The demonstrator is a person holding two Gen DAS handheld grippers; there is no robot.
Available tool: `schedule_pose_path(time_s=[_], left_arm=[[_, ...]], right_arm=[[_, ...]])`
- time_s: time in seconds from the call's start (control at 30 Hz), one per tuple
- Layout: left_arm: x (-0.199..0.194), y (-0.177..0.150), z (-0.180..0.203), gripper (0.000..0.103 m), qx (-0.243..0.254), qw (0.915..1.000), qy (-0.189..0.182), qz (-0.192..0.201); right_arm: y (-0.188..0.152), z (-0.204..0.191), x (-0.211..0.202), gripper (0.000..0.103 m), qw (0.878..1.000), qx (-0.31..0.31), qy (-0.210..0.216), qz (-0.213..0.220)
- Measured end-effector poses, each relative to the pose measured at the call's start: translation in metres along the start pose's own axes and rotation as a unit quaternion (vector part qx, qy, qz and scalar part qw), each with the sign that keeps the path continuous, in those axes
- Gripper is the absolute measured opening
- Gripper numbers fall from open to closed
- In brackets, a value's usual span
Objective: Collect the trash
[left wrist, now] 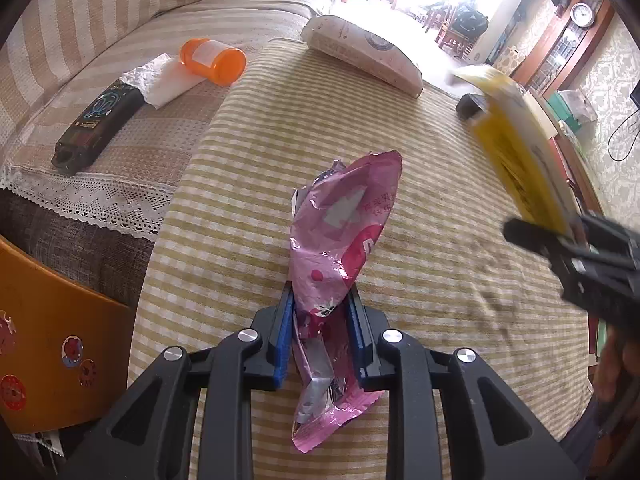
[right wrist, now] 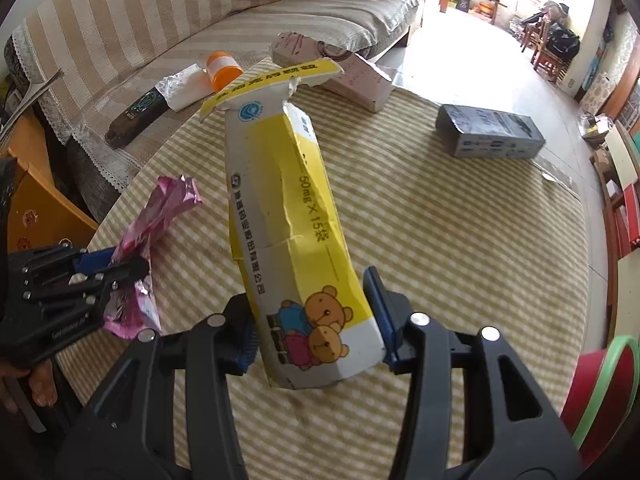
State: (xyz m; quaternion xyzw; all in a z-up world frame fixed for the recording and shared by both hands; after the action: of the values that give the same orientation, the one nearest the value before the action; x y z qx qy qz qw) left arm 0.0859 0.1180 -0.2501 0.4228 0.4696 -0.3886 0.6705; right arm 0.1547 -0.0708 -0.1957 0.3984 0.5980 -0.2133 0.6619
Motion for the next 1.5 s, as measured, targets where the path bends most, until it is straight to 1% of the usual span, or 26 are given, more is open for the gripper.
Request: schedule_pose_path(time_s=[0.17, 0.27, 0.43, 0.6, 0.8, 0.93, 1.07, 1.17, 1.3, 1.4, 1.5], left_arm=[[-0.005, -0.001, 0.004, 0.021, -0.003, 0.9999, -0.003, 0.010], [-0.011, -0.001, 0.011, 0.021, 0.004, 0.9998, -0.007, 0.018], [-0.030, 0.002, 0.031, 0.021, 0.023, 0.9988, -0.013, 0.042], [-0.050, 0.006, 0.062, 0.021, 0.058, 0.9958, -0.022, 0.067], [-0.075, 0.014, 0.102, 0.021, 0.095, 0.9899, -0.040, 0.097], [-0.089, 0.020, 0.125, 0.021, 0.114, 0.9855, -0.050, 0.115], [-0.091, 0.023, 0.143, 0.021, 0.130, 0.9827, -0.061, 0.117], [-0.087, 0.021, 0.160, 0.021, 0.155, 0.9800, -0.060, 0.110], [-0.086, 0.017, 0.178, 0.021, 0.172, 0.9773, -0.062, 0.107], [-0.090, 0.015, 0.186, 0.021, 0.182, 0.9754, -0.056, 0.112], [-0.096, 0.013, 0.185, 0.021, 0.186, 0.9740, -0.050, 0.119]], right_arm=[[-0.043, 0.014, -0.018, 0.046, 0.998, 0.067, 0.002, 0.019], [-0.058, 0.020, -0.019, 0.046, 0.994, 0.104, 0.001, 0.015], [-0.082, 0.036, -0.041, 0.047, 0.988, 0.151, 0.011, 0.042], [-0.089, 0.045, -0.068, 0.047, 0.983, 0.162, -0.016, 0.084], [-0.096, 0.063, -0.100, 0.047, 0.974, 0.184, -0.024, 0.129], [-0.098, 0.073, -0.113, 0.047, 0.968, 0.197, -0.030, 0.149], [-0.101, 0.080, -0.118, 0.047, 0.966, 0.206, -0.040, 0.153], [-0.106, 0.087, -0.124, 0.047, 0.962, 0.218, -0.045, 0.157], [-0.119, 0.096, -0.129, 0.047, 0.957, 0.235, -0.051, 0.161], [-0.126, 0.105, -0.130, 0.047, 0.954, 0.247, -0.052, 0.163], [-0.129, 0.108, -0.130, 0.047, 0.951, 0.257, -0.049, 0.166]])
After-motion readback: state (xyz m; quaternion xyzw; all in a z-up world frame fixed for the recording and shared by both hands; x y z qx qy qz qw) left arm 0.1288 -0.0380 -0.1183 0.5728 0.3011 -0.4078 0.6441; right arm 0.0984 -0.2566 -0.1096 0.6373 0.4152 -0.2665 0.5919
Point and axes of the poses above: each gripper's, at about its wrist camera, not at the fingertips, and x roughly the way its jaws point, z to its right, y to its top, the point moved 4 cm from there along x, roughly the way its jaws point, and after that the axes turned 14 degrees about -z, right-handed, at the moved point
